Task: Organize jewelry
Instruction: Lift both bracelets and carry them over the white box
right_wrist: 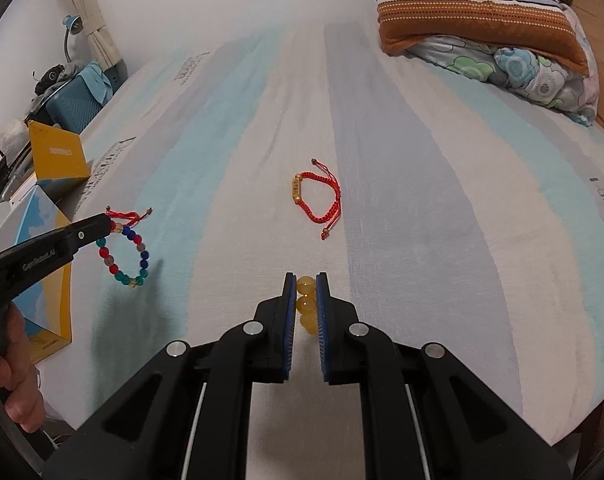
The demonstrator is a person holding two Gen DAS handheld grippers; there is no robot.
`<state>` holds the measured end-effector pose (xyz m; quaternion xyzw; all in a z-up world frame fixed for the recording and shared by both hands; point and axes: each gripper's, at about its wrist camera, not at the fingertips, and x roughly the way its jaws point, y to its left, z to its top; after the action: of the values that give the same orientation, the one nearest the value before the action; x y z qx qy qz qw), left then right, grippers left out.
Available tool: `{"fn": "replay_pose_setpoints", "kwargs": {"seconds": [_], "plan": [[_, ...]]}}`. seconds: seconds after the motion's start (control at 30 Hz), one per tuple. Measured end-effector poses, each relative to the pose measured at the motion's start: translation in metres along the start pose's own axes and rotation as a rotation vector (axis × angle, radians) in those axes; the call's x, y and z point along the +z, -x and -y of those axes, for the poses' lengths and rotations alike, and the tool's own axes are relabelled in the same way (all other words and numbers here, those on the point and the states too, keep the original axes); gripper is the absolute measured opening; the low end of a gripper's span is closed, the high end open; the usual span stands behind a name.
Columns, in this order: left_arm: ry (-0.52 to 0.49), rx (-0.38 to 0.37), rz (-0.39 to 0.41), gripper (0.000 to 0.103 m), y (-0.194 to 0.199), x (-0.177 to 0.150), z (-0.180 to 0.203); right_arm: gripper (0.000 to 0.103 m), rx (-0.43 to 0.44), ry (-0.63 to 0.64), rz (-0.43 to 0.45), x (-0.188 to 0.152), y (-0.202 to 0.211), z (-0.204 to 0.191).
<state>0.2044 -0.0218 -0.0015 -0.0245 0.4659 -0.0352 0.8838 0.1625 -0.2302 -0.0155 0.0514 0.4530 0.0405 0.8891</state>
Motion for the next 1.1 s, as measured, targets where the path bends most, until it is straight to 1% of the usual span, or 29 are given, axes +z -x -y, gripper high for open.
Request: {"fn": "replay_pose_setpoints", "kwargs": {"seconds": [0.47,0.77,0.83,0.9,0.93,1.0,1.1], "plan": [[-0.022,0.005,0.029,0.01,0.044,-0.014,-0.007,0.009,-0.005,0.033,0.047,-0.004,0.043,-0.022],[-0.027,0.012,0.058,0.01,0.079,-0.024,-0.019,0.009,-0.005,0.03,0.069,-0.004,0.061,-0.032],[-0.023,0.013,0.066,0.01,0.086,-0.025,-0.024,0.009,0.007,0.019,0.066,-0.002,0.063,-0.033],[-0.022,0.011,0.086,0.01,0.096,-0.026,-0.027,0.009,0.036,-0.01,0.052,0.0,0.066,-0.034],[-0.02,0.012,0.095,0.01,0.101,-0.025,-0.029,0.009,0.042,-0.002,0.053,0.001,0.07,-0.039],[-0.014,0.016,0.105,0.01,0.107,-0.026,-0.033,0.009,0.031,0.007,0.071,0.005,0.077,-0.048],[0.003,0.03,0.112,0.01,0.115,-0.026,-0.043,0.009,0.039,0.019,0.081,0.01,0.086,-0.059]]}}
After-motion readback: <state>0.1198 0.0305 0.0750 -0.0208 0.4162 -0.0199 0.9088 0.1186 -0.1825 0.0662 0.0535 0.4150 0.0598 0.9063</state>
